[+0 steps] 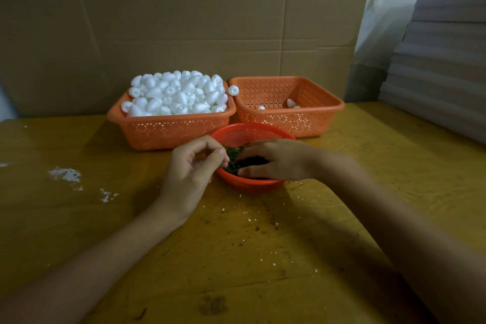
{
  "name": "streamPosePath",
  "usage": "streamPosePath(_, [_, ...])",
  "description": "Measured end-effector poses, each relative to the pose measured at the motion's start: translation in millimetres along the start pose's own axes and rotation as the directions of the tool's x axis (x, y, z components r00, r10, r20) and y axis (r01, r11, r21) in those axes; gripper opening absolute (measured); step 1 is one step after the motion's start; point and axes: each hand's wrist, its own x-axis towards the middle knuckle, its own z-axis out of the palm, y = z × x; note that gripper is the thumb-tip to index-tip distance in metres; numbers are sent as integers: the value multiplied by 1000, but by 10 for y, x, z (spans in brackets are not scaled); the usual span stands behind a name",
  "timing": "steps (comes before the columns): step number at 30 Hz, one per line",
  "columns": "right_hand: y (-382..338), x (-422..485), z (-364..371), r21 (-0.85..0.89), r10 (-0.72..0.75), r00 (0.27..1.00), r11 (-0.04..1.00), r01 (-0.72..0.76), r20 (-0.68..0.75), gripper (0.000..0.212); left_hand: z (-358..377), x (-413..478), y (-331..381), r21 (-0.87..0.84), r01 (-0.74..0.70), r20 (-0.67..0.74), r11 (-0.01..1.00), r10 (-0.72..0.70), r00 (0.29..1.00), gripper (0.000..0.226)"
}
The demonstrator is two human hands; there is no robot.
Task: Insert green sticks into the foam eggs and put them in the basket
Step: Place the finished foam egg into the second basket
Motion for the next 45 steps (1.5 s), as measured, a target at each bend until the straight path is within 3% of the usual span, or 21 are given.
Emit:
streamPosePath(4, [2, 4, -2, -12, 13, 1000, 1000, -13, 7, 52, -34, 42, 87, 312, -234, -68, 921, 267, 961, 7])
streamPosePath(6, [-5, 0, -2, -19, 15, 1000, 1000, -15, 9, 51, -57, 168, 117, 479, -278, -51, 833, 342, 938, 14])
streamPosePath(9, [-2, 1, 2, -12, 14, 1000, 1000, -14, 6, 51, -109, 431, 75, 767, -222, 17, 601, 327, 945, 25])
streamPosePath(11, [4, 0, 7, -11, 16, 1000, 1000, -16, 3, 50, -150, 574, 28, 860, -179, 53, 478, 264, 963, 29])
streamPosePath(17, [3, -5, 5, -8, 22, 1000, 1000, -22, 15, 51, -370, 1127, -57, 912, -87, 149, 400, -125, 981, 36])
streamPosePath(20, [3, -4, 3, -6, 21, 1000, 1000, -21, 16, 52, -484, 1310, -55, 917, -83, 162, 391, -175, 971, 32])
streamPosePath(24, [5, -9, 15, -5, 19, 1000, 1000, -19, 4, 52, -606, 1469, -34, 941, -32, 169, 337, -387, 906, 26])
streamPosePath(26, [3, -6, 18, -3, 19, 1000, 1000, -19, 10, 53, -618, 1491, -29, 968, -46, 156, 247, -450, 879, 43])
streamPosePath(28, [9, -7, 16, -6, 20, 1000, 1000, -20, 11, 53, -590, 1465, -7, 979, -28, 120, 204, -453, 883, 64])
streamPosePath(29, [14, -7, 14, -6, 19, 1000, 1000, -19, 10, 53, -569, 1438, 15, 976, 7, 91, 216, -439, 894, 63])
streamPosePath(32, [11, -9, 12, -5, 16, 1000, 1000, -16, 13, 53, -538, 1413, 37, 927, 146, 4, 346, -396, 918, 34])
streamPosePath(34, [17, -4, 15, 2, 19, 1000, 1000, -19, 16, 52, -537, 1418, -7, 888, 212, -33, 408, -402, 915, 30])
streamPosePath(38, [47, 7, 41, 62, 5, 998, 998, -2, -58, 41, -554, 1434, -91, 842, 323, -171, 433, -353, 920, 13])
streamPosePath(40, [71, 13, 61, 101, -15, 994, 995, 26, -107, 33, -569, 1478, -131, 857, 345, -207, 382, -358, 911, 31])
streamPosePath(43, [105, 34, 78, 154, -36, 988, 986, 59, -151, 27, -566, 1540, -140, 942, 296, -201, 159, -441, 875, 73])
streamPosePath(45, [111, 41, 84, 171, -52, 987, 982, 79, -154, 25, -543, 1584, -127, 962, 250, -179, 111, -435, 882, 73])
